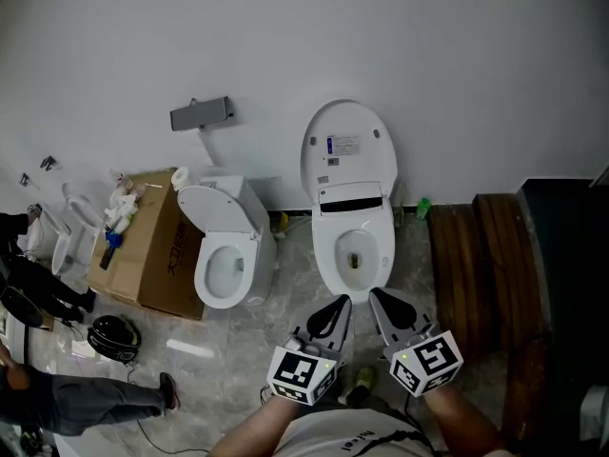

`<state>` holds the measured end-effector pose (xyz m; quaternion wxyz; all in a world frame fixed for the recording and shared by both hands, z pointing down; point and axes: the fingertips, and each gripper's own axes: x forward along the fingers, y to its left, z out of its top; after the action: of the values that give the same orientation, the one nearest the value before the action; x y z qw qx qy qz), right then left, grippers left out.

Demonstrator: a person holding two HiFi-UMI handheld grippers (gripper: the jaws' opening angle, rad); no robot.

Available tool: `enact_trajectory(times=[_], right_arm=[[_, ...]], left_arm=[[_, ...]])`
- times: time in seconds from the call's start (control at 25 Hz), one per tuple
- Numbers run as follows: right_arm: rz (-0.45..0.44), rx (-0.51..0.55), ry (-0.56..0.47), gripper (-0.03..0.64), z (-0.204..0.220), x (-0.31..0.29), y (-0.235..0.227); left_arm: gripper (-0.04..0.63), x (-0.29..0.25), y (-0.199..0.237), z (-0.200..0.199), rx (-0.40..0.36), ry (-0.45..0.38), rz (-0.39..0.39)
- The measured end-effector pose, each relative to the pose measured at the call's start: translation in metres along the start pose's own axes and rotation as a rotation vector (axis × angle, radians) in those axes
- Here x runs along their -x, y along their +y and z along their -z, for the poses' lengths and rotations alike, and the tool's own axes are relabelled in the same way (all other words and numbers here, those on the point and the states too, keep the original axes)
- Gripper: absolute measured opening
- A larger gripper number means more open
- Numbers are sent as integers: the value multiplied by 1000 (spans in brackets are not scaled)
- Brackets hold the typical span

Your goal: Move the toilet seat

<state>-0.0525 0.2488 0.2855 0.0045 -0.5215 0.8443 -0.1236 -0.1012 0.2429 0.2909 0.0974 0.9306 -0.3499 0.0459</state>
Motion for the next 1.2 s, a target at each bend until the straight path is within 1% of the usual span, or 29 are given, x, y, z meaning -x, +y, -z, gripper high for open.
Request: enact_trajectory(times=[0.2,0.36,0.44,0.68,0.84,0.96,1.0,1.08,1.2], right_arm=[[30,-20,8,14,9,-23,-33],[66,-92,37,14,25,-58,-60],[82,-111,60,14,34,-78,-74],[158,-204,97,15,66,-121,-135],[210,-259,139,17,105,-132,-181],[253,-298,184,20,141,-139,-219],[266,-317,200,28,157,-141,-233],[277,-377,238,65,194,-145,-257],[274,-479,309,100,254,-151,-296]], left_arm=[[3,-28,18,5,-39,-12,18],[3,-61,47,20,-57,8,56],[3,-79,63,25,-72,13,76],[3,-137,109,46,-44,44,143],[3,-173,121,73,-27,85,175],[3,-201,125,94,-7,116,183],[3,-210,126,102,1,131,182],[3,-225,126,120,13,163,180],[3,-254,126,133,-5,176,185]])
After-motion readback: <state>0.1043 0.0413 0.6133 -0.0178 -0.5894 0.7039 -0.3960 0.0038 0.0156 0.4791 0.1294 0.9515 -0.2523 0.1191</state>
